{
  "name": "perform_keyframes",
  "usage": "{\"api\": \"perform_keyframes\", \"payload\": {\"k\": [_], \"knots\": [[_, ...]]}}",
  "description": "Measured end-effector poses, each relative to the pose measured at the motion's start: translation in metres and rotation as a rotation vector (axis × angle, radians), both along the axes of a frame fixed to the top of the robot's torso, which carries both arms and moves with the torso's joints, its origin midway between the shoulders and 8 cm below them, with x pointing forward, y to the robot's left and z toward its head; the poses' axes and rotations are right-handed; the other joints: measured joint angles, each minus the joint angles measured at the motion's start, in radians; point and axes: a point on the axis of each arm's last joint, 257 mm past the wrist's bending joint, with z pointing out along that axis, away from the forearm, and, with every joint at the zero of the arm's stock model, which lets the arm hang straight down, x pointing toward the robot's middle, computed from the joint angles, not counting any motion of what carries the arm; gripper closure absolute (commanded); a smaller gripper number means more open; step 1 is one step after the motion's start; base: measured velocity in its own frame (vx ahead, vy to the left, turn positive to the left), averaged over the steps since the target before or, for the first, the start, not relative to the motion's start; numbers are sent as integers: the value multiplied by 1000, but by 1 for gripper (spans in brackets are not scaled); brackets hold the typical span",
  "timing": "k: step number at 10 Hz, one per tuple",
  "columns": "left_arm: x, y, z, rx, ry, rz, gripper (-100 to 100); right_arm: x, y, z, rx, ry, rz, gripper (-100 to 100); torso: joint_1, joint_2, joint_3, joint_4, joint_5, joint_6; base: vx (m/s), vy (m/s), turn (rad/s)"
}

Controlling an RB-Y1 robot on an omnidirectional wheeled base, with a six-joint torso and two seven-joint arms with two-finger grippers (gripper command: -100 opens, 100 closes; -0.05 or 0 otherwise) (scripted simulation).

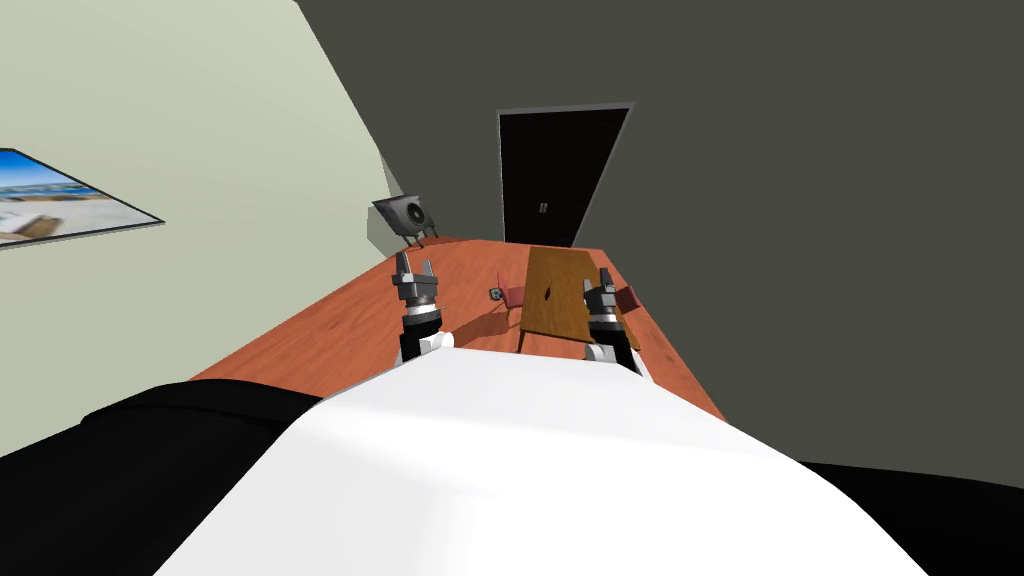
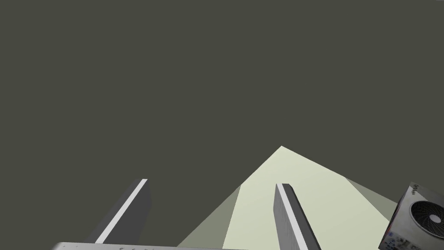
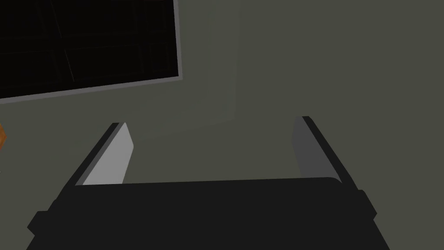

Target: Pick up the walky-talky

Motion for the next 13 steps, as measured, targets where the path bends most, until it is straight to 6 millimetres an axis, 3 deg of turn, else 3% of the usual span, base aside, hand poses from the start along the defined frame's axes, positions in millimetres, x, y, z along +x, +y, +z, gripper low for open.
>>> {"api": "perform_keyframes", "payload": {"k": [5,13], "knots": [[0,0,0,0,0,0,0,20,2,-65,-93,141,23,-100,0,0,0,0,0,0,-25,35,84],[0,0,0,0,0,0,0,30,-5,-168,-280,362,47,-100,0,-1,0,0,0,0,-19,46,99]]}}
